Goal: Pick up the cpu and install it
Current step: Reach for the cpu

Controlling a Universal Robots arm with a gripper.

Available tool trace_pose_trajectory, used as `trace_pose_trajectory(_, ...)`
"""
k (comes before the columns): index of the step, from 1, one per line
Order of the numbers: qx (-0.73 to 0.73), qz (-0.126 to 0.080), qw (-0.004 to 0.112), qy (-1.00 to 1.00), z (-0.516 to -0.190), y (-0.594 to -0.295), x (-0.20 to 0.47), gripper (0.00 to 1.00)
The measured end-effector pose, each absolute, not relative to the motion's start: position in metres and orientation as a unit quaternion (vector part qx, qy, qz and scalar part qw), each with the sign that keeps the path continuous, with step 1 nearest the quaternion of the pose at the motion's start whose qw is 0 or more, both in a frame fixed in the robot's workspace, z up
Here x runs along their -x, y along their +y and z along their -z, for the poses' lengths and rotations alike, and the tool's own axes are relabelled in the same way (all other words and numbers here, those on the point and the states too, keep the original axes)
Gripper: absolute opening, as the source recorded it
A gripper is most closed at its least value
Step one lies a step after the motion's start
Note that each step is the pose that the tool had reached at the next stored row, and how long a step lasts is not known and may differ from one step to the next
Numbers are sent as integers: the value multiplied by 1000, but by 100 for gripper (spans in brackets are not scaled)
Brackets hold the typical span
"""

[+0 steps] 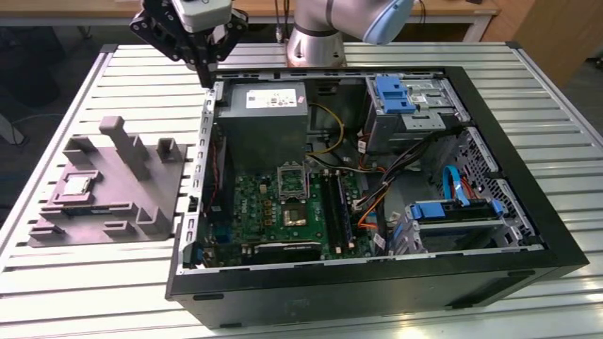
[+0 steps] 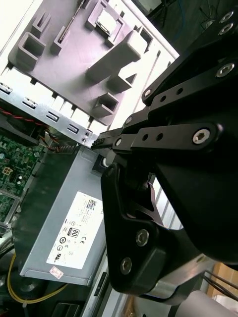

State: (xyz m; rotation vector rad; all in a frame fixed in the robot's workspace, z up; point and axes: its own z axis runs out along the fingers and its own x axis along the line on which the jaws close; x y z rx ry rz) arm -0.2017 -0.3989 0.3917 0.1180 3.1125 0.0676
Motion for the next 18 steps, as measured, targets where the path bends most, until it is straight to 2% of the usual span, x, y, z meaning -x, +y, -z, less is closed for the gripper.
trace_pose_trajectory(18, -38, -22, 13, 999, -392, -399, 208, 11)
